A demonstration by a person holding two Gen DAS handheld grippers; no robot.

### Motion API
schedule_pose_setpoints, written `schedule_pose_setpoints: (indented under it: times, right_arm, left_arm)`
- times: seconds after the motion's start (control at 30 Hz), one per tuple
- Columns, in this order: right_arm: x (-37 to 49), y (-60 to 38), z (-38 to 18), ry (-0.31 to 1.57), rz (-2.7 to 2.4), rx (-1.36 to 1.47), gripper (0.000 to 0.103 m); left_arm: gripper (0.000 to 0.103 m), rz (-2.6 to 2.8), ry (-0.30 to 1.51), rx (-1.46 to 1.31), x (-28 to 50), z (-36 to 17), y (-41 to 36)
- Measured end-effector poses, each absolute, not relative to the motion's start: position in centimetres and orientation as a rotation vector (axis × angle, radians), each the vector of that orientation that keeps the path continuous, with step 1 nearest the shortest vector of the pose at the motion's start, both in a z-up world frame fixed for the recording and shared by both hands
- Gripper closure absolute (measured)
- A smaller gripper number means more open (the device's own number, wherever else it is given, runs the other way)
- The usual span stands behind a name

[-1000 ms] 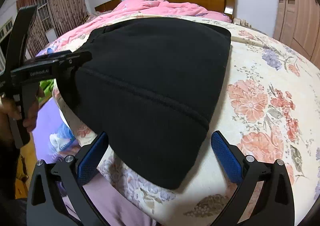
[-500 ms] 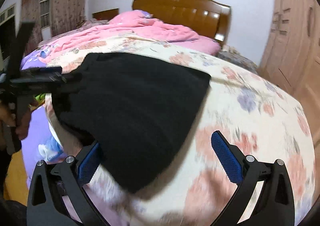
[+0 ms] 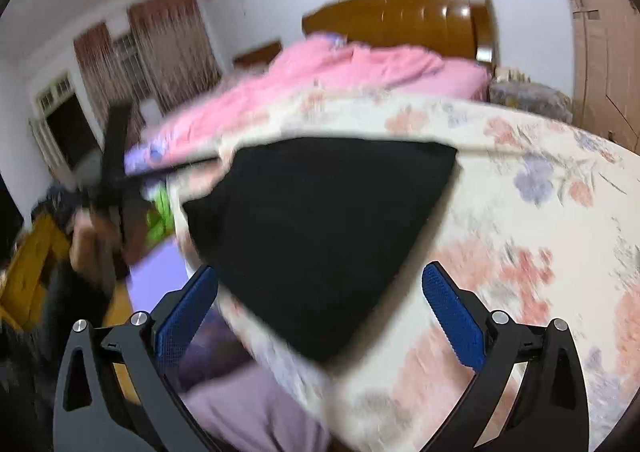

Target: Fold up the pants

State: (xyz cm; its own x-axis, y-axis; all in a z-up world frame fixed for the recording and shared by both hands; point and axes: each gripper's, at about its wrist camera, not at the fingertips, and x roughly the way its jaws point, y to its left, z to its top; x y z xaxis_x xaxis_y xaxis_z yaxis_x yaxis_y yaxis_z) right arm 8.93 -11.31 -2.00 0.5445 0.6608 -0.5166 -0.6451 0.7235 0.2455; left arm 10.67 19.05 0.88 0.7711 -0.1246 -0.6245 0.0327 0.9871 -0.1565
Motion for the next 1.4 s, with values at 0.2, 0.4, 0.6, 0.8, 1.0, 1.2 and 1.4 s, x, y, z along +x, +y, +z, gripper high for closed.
schedule_pose_setpoints:
  times: [0.2, 0.4, 0.6, 0.8, 1.0, 1.2, 1.4]
  right_arm:
    - [7.3, -4.5, -5.1, 0.689, 1.038, -0.092, 0.004]
    - [8.0, -6.2, -7.0, 0.775, 1.101, -0.005, 0.004]
    - [9.2, -8.3, -2.5, 0.628, 1.004, -0.06, 0.005]
    - [23.0, -6.7, -2.4, 0.776, 0.904, 0.101, 0.004]
    - [29.7, -6.2, -4.5, 0.823, 0.829, 0.073, 0.006]
    - [27.1, -10.5, -3.7, 0.746, 0.768, 0.292, 0.006]
    - [16.4, -14.9, -1.6, 0.58, 0.548, 0.217, 0.005]
  left_arm:
    - [0.001, -0.01, 0.822, -0.072, 12.9, -3.8, 18.7]
    - [0.001, -0.038, 0.809, -0.119, 12.5, -3.7, 19.9]
    - [0.002, -0.097, 0.683, -0.119, 13.5, 1.8, 18.6]
    - [0.002, -0.25, 0.817, -0.23, 21.7, 0.6, 17.0]
    - [0.002, -0.292, 0.819, -0.38, 22.7, -1.8, 19.7]
    - [0.002, -0.287, 0.804, -0.344, 22.5, -1.9, 19.0]
    - [0.002, -0.185, 0.674, -0.353, 18.4, 0.4, 20.1]
